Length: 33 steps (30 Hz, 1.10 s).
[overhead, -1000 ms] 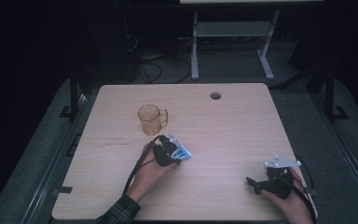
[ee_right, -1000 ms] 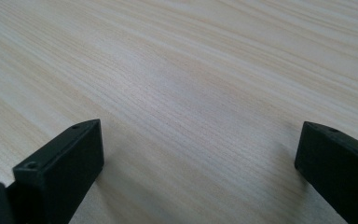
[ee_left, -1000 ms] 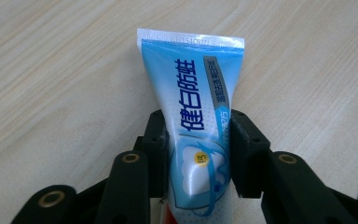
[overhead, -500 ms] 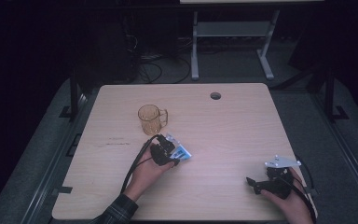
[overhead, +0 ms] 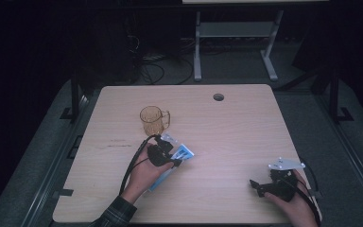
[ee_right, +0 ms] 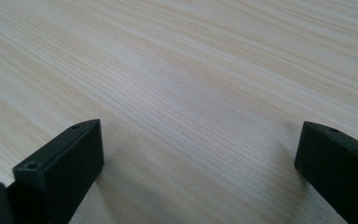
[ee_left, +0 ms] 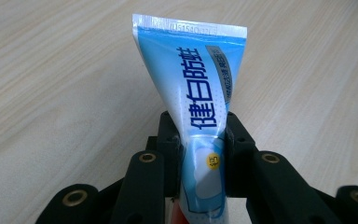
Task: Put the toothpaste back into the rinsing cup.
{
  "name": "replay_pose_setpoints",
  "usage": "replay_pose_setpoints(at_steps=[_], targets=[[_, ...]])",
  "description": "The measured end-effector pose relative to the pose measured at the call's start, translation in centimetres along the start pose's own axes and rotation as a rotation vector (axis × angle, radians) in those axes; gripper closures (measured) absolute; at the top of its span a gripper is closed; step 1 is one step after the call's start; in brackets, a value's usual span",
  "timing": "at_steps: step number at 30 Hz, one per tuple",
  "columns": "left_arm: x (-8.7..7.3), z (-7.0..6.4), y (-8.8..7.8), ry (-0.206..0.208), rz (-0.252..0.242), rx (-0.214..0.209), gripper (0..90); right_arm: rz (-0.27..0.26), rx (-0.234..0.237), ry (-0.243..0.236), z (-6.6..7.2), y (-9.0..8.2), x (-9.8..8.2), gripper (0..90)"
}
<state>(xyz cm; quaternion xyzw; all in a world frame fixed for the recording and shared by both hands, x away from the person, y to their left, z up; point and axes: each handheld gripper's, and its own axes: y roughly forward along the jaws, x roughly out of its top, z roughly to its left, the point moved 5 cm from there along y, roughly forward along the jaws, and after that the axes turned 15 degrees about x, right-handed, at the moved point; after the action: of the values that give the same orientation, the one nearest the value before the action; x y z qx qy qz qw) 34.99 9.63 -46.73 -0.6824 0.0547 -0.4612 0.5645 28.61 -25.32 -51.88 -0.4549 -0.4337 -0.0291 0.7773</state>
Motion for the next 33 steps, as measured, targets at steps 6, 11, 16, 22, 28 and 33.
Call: replay_pose_setpoints(at_steps=[6,11,16,22,28,33], targets=[[0.2,0.1,-0.8,-0.012,-0.032,-0.024,73.2,0.000,0.000,0.000,0.0,0.0,0.0,0.5],[0.4,0.3,-1.7,-0.033,-0.072,-0.059,73.3,0.000,0.001,-0.001,0.0,0.0,0.0,0.5],[0.5,0.5,-2.2,-0.054,-0.104,-0.080,73.3,0.000,0.001,0.000,0.0,0.0,0.0,0.5],[0.6,1.0,-2.9,-0.054,-0.144,-0.098,73.2,0.000,0.001,0.000,0.0,0.0,0.0,0.5],[0.8,1.3,-3.6,-0.058,-0.194,-0.118,73.3,0.000,0.001,0.000,0.0,0.0,0.0,0.5],[0.9,1.6,-4.0,-0.059,-0.235,-0.129,73.3,0.000,0.001,0.000,0.0,0.0,0.0,0.5]])
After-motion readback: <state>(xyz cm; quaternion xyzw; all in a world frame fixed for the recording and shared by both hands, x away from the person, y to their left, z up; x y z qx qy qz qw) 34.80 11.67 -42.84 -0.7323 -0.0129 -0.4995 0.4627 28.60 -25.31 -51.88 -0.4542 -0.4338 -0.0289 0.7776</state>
